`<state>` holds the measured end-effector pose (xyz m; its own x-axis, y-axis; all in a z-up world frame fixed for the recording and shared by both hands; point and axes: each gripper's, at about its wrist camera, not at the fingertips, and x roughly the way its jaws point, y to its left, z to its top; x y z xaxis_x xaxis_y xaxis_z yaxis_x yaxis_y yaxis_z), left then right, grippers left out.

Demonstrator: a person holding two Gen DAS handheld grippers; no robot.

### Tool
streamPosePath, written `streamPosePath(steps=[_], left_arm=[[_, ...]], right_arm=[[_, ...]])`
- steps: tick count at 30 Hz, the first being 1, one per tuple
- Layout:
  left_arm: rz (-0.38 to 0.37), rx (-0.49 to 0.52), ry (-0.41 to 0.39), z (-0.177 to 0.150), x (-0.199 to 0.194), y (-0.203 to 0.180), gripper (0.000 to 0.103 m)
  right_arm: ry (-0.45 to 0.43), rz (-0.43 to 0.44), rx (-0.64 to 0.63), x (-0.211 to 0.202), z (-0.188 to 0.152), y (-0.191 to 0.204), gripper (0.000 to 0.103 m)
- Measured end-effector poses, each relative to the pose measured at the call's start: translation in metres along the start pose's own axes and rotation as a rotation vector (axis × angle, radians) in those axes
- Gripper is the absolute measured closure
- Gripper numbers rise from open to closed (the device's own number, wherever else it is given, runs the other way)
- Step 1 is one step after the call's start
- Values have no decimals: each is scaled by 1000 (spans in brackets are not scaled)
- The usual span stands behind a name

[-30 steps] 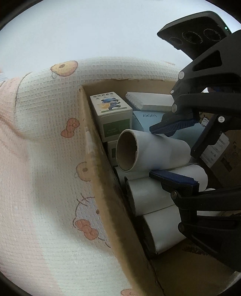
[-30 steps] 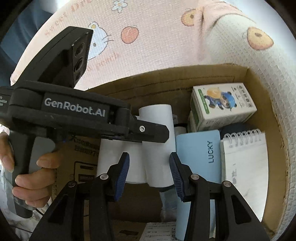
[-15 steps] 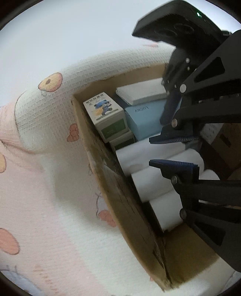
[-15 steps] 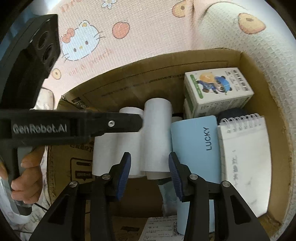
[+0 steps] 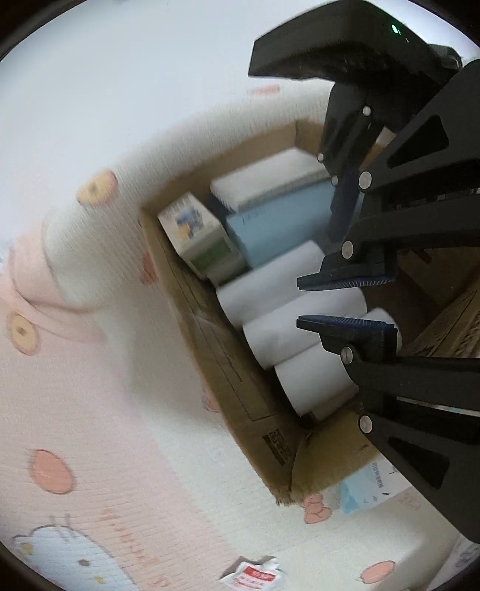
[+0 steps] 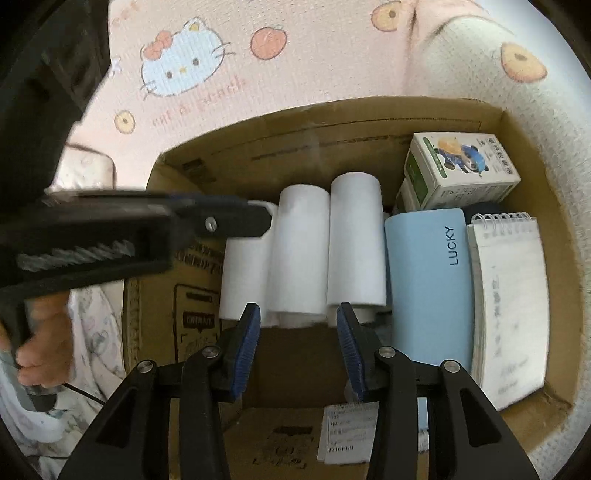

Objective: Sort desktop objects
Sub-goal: 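Move the left gripper back to the remaining tubes on the blanket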

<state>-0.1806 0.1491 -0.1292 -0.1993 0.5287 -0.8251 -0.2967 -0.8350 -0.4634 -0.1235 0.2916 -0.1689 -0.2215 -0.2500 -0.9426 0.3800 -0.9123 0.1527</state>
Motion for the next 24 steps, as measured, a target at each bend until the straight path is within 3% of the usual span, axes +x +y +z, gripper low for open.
streamPosePath(steps=[7,9,10,12,13,17,19,24], left_arm=[[6,126,-212,-38,-48,-5,88],[-1,140,-267,-49,-63,0,88],[-7,138,-293,-56,-69,5,87],[-21,113,-328,-69,-82,19,88],[-24,96,-342,-76,-89,29,87],[-36,32,-391,-101,-108,65,87],[-42,6,-367,-110,-110,83,88],[7,-14,-392,-138,-115,113,88]], right_arm=[[-32,-80,-60,-30,-15,39,63],[-36,-94,-82,-29,7,58,63],[-36,-101,-95,-33,24,50,63],[-37,-128,-119,-33,26,58,63],[-38,-141,-132,-32,35,47,63],[-34,-173,-185,-34,32,97,63],[-28,-186,-214,-27,32,110,63],[-33,-209,-263,-27,33,142,63]])
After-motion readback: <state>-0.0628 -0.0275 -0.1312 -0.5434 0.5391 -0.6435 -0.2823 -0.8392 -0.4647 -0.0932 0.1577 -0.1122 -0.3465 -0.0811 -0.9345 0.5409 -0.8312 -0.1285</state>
